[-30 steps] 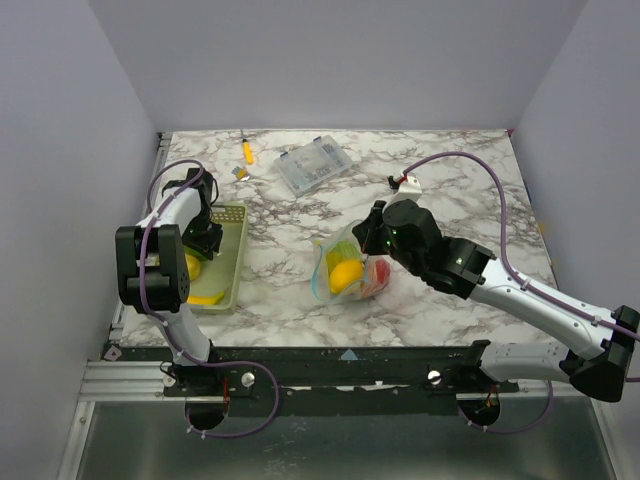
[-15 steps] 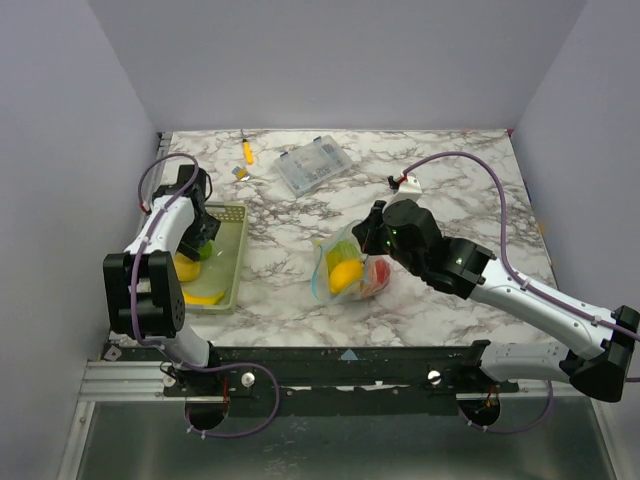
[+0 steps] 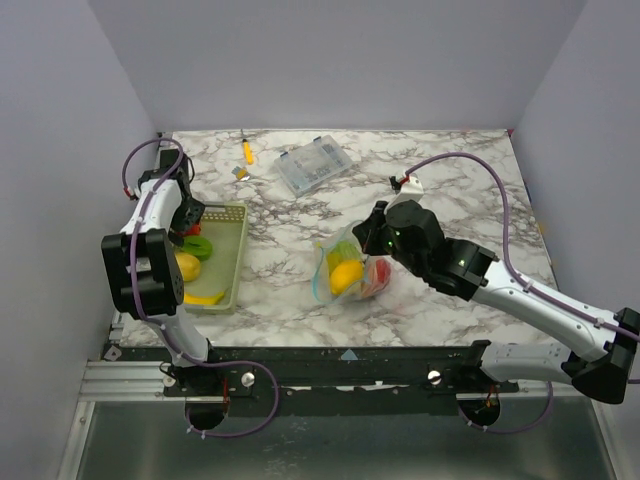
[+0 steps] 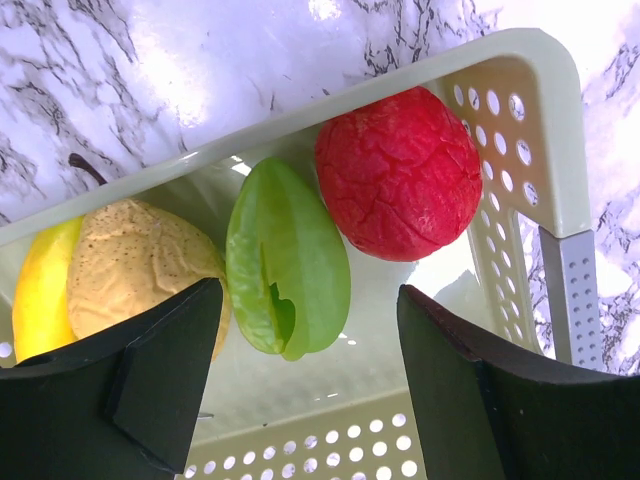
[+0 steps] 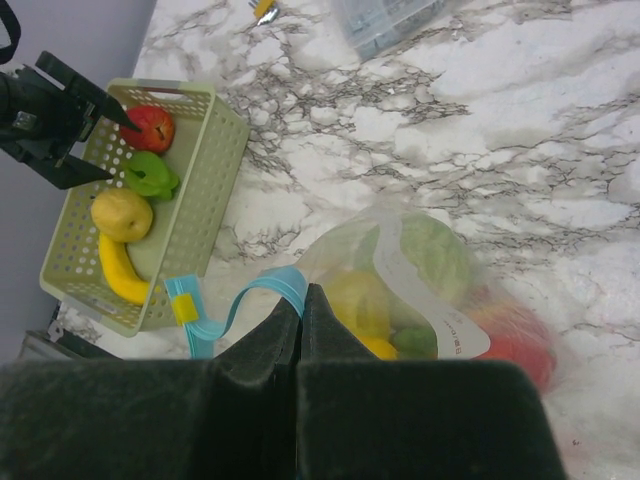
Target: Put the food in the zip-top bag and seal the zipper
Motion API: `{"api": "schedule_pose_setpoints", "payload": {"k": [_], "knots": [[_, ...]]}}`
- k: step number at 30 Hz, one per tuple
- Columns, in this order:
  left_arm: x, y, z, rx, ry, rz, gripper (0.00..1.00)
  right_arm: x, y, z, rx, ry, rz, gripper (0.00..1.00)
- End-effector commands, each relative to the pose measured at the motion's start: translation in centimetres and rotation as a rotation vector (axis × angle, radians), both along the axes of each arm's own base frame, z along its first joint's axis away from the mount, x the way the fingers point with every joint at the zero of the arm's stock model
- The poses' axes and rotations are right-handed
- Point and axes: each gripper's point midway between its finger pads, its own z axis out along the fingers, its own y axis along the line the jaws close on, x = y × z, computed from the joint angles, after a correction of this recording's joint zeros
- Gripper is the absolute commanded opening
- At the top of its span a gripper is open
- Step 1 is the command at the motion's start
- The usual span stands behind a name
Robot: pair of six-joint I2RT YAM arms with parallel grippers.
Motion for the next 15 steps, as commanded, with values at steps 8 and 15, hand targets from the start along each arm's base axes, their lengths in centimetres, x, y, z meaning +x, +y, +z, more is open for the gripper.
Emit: {"api": "schedule_pose_setpoints", "payload": {"k": [8, 15], "knots": [[-2.9, -0.1, -1.8, -0.057, 0.118, 0.123, 0.71, 0.2, -0.1, 2.0, 0.049, -0.053, 0.002, 0.01], [-4.1, -1.1, -4.0, -0.115, 0.167, 0.106, 0.74, 0.3, 0.0, 2.0, 0.050, -0.058, 0.008, 0.01]]}}
